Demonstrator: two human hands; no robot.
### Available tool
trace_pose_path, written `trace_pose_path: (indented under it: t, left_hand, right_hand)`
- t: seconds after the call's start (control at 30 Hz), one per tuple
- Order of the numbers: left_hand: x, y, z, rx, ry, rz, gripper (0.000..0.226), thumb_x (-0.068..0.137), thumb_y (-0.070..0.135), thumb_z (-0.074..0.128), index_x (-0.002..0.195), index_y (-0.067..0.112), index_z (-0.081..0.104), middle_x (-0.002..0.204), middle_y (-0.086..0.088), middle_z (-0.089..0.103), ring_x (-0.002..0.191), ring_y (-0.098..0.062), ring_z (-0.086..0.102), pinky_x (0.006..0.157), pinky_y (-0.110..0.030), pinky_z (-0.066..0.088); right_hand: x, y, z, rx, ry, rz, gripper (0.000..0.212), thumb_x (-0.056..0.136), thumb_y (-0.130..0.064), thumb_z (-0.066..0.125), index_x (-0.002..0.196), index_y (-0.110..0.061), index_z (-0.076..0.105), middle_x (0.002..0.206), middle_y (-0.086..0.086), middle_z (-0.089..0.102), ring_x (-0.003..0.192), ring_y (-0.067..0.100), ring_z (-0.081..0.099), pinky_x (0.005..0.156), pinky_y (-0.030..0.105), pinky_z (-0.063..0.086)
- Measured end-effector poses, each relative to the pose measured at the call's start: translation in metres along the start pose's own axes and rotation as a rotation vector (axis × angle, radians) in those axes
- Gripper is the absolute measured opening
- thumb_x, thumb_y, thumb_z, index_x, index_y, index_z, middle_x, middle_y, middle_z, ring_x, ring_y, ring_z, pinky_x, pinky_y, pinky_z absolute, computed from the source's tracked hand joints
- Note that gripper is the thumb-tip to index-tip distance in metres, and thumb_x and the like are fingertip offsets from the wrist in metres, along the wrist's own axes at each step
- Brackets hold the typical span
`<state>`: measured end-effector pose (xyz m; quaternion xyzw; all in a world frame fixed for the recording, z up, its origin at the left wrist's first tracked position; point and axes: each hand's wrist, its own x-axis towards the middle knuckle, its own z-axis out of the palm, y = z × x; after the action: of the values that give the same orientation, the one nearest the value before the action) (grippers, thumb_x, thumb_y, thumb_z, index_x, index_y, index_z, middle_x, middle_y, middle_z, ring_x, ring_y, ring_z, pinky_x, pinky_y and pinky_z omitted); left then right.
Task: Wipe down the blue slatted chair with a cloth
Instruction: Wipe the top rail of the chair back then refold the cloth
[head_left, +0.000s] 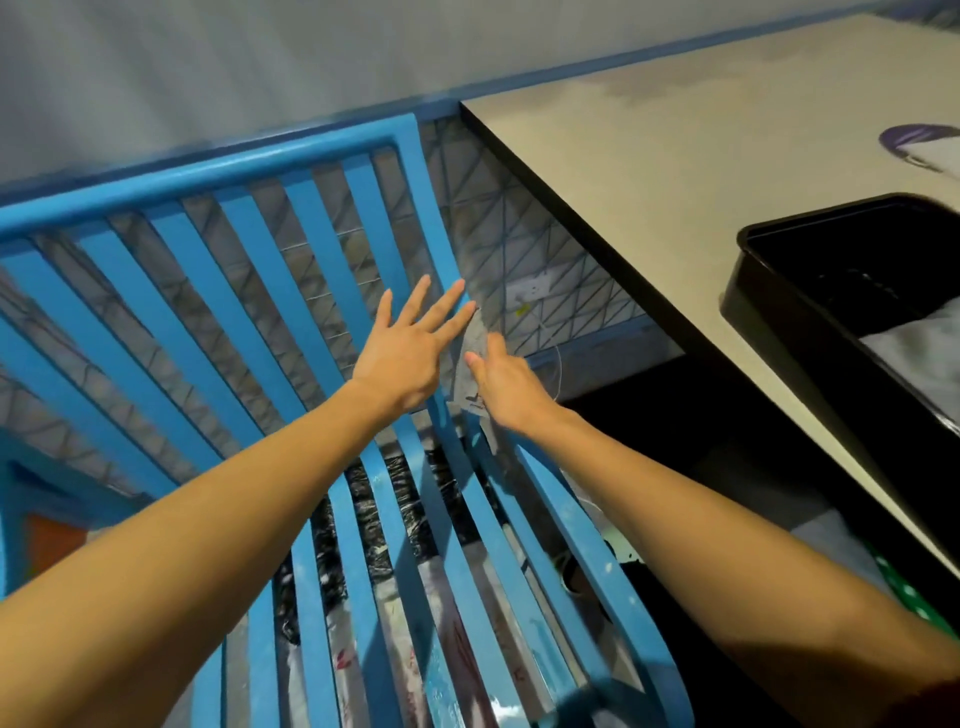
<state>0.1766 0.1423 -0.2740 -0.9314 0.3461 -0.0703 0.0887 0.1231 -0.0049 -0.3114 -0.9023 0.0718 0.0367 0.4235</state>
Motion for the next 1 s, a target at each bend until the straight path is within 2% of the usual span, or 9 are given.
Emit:
trace_pose_path:
  t: [0.13,0.2,0.33,0.43,0.5,0.57,0.63,0.7,1.0]
  left_hand:
    - [-0.012,0.019,0.002,-0.064,-0.059,-0.03,0.081,0.093,0.011,0.042,0.153,0.032,-0.008,0.16,0.01,-0.019,0.148,-0.028,-0.014,0.116,-0.059,0.003]
    - [-0.018,0.029,0.003,-0.094,-0.089,-0.04,0.081,0.093,0.01,0.042,0.153,0.032,-0.007,0.16,0.01,-0.018,0.148,-0.028,-0.012,0.116,-0.059,0.004]
    - [-0.027,0.038,0.003,-0.122,-0.123,-0.057,0.081,0.092,0.009,0.043,0.153,0.032,-0.005,0.16,0.009,-0.016,0.149,-0.028,-0.009,0.116,-0.059,0.007]
    - [-0.031,0.043,0.0,-0.14,-0.135,-0.065,0.08,0.092,0.008,0.043,0.154,0.031,-0.002,0.161,0.008,-0.013,0.149,-0.028,-0.007,0.117,-0.06,0.008]
    - [-0.034,0.047,0.0,-0.142,-0.145,-0.068,0.08,0.092,0.008,0.043,0.154,0.031,-0.002,0.161,0.008,-0.011,0.149,-0.027,-0.006,0.117,-0.06,0.007]
    - [-0.038,0.053,-0.001,-0.145,-0.159,-0.076,0.079,0.093,0.009,0.043,0.154,0.03,-0.001,0.161,0.007,-0.011,0.149,-0.027,-0.006,0.117,-0.059,0.007]
    - [-0.042,0.059,-0.002,-0.148,-0.175,-0.084,0.079,0.093,0.009,0.043,0.154,0.029,-0.001,0.162,0.007,-0.01,0.149,-0.027,-0.006,0.117,-0.059,0.007]
    - [-0.045,0.064,-0.003,-0.151,-0.193,-0.088,0.079,0.092,0.009,0.044,0.154,0.029,-0.001,0.162,0.006,-0.01,0.149,-0.027,-0.006,0.117,-0.06,0.007]
    - [-0.058,0.086,-0.005,-0.174,-0.21,-0.095,0.078,0.093,0.01,0.046,0.154,0.028,0.001,0.162,0.004,-0.007,0.149,-0.027,-0.005,0.117,-0.06,0.008]
  right_hand:
    - [-0.012,0.011,-0.008,0.127,-0.099,0.05,0.048,0.104,-0.039,0.035,0.138,-0.006,0.035,0.135,0.022,0.05,0.122,0.035,0.048,0.085,0.032,0.036]
    - [-0.019,0.018,-0.009,0.135,-0.127,0.067,0.051,0.103,-0.042,0.036,0.139,-0.006,0.038,0.138,0.015,0.05,0.126,0.03,0.047,0.087,0.029,0.035]
    - [-0.028,0.028,-0.007,0.128,-0.154,0.086,0.06,0.097,-0.054,0.039,0.135,-0.009,0.046,0.132,0.011,0.057,0.121,0.027,0.054,0.097,0.037,0.043]
    - [-0.031,0.041,-0.003,0.156,-0.167,0.08,0.085,0.077,-0.075,0.034,0.129,-0.01,0.052,0.124,0.011,0.063,0.112,0.026,0.06,0.099,0.043,0.046]
    - [-0.033,0.052,0.001,0.15,-0.165,0.083,0.092,0.07,-0.079,0.031,0.127,-0.01,0.054,0.122,0.012,0.063,0.111,0.027,0.06,0.098,0.044,0.047]
    - [-0.05,0.044,-0.005,0.134,-0.157,0.096,0.082,0.078,-0.073,0.035,0.125,-0.009,0.055,0.12,0.012,0.063,0.11,0.028,0.061,0.096,0.043,0.047]
    - [-0.065,0.041,-0.009,0.124,-0.149,0.104,0.057,0.094,-0.055,0.042,0.122,-0.007,0.056,0.117,0.012,0.064,0.107,0.027,0.061,0.092,0.038,0.047]
    - [-0.075,0.046,-0.01,0.138,-0.161,0.094,0.042,0.1,-0.043,0.043,0.118,-0.008,0.057,0.112,0.01,0.065,0.101,0.024,0.062,0.087,0.035,0.047]
    - [-0.125,0.07,-0.016,0.162,-0.209,0.106,0.056,0.094,-0.056,0.042,0.131,-0.015,0.049,0.124,0.004,0.062,0.111,0.018,0.059,0.102,0.044,0.044]
